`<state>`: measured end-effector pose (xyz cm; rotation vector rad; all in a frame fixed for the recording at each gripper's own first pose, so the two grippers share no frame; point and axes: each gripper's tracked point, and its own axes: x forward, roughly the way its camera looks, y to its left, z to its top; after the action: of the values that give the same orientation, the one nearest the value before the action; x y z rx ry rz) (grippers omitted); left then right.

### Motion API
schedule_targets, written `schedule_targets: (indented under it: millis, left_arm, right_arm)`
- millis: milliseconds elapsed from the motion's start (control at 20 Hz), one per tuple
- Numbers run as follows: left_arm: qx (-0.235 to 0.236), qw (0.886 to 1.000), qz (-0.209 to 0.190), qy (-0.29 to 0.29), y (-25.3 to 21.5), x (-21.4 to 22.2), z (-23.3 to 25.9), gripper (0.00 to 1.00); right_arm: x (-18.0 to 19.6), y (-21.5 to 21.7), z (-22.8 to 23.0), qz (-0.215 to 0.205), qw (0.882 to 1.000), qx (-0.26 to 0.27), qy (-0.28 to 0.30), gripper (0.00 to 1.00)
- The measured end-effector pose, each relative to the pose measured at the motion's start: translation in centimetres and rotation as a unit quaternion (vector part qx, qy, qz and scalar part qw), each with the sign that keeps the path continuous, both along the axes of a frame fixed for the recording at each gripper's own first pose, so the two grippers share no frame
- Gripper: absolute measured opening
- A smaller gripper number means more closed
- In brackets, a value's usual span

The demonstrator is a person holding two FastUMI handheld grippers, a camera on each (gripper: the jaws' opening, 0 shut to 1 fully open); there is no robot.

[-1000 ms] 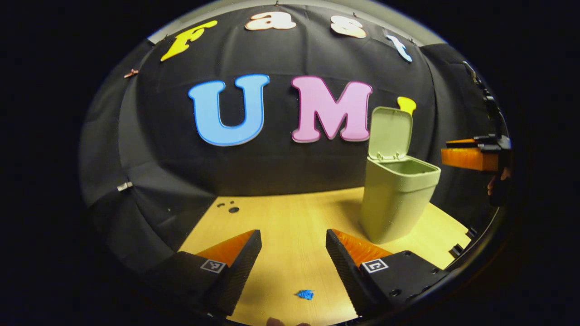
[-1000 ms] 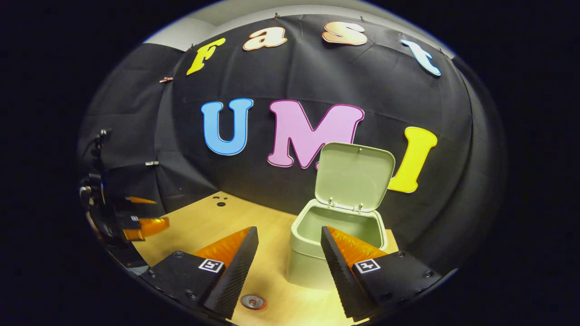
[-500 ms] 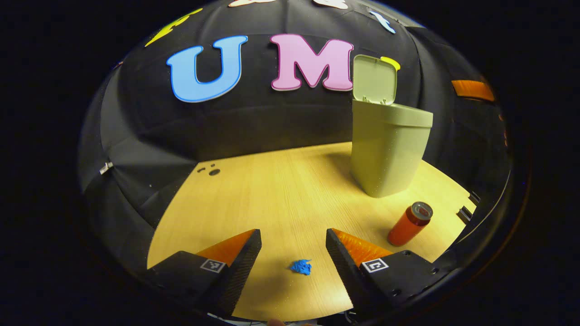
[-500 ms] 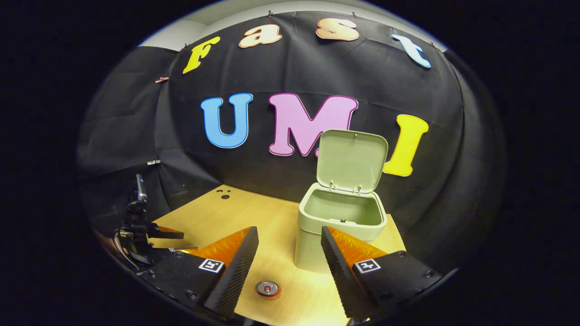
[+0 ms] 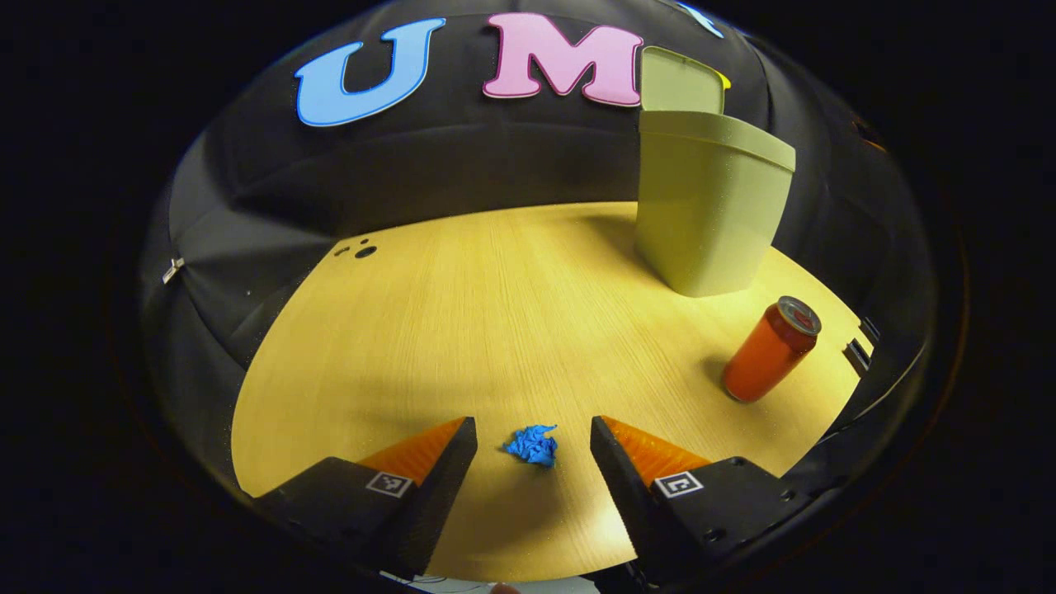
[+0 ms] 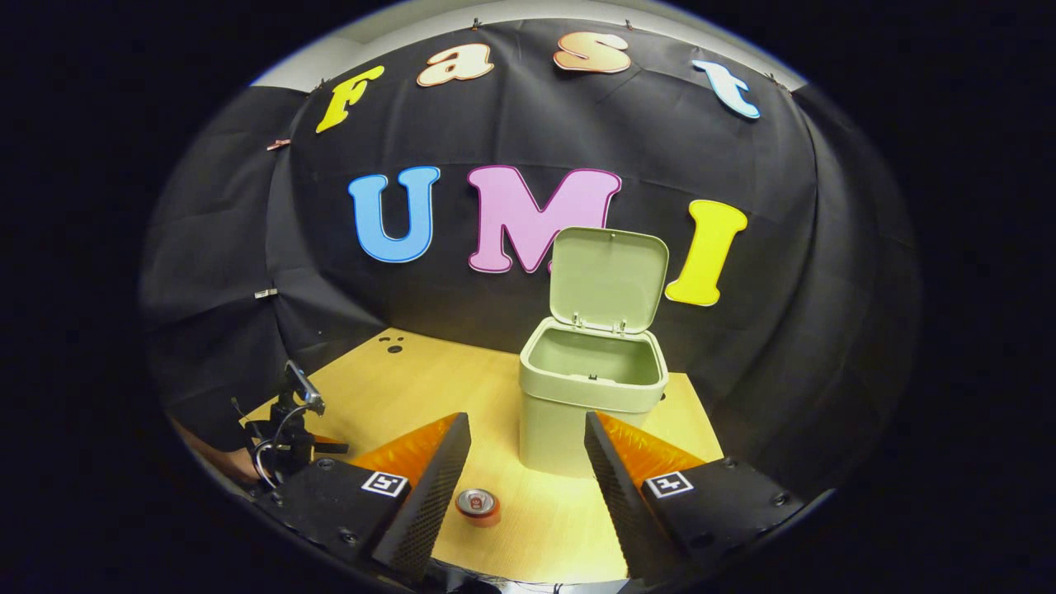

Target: Press the lid of the desktop garbage bin to open it, pick up the crumpled paper on the desktop and throw it into the bin, then pick up the pop can on the desktop and drop it into the bin, and finally close the garbage bin lid.

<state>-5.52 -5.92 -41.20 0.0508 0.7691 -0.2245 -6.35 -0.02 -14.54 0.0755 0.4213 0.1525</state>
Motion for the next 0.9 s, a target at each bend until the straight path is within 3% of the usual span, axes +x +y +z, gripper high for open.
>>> schedule_targets:
  millis: [400, 600, 650, 800, 900]
  left_arm:
    - [0.011, 0.998, 0.011, 0.056, 0.2, 0.2, -4.2, 0.76]
    - [0.007, 0.998, 0.007, 0.064, 0.0, -0.1, -4.6, 0.57]
    - [0.008, 0.998, 0.006, 0.064, 0.2, 0.0, -4.7, 0.44]
    - [0.002, 0.998, 0.004, 0.059, 0.2, 0.1, -4.0, 0.38]
    - [0.001, 0.999, 0.008, 0.046, 0.4, 0.4, -2.9, 0.41]
  right_arm:
    - [-1.8, -1.4, -0.4, -0.022, 1.000, 0.001, 0.021, 0.88]
    - [-1.8, -1.4, -0.6, -0.024, 0.999, 0.002, 0.022, 0.88]
    - [-2.0, -1.3, -0.8, -0.024, 0.999, 0.003, 0.024, 0.88]
    - [-2.1, -1.0, -1.1, -0.021, 0.999, 0.010, 0.027, 0.88]
    - [-2.0, -0.7, -1.5, -0.018, 0.999, 0.016, 0.027, 0.88]
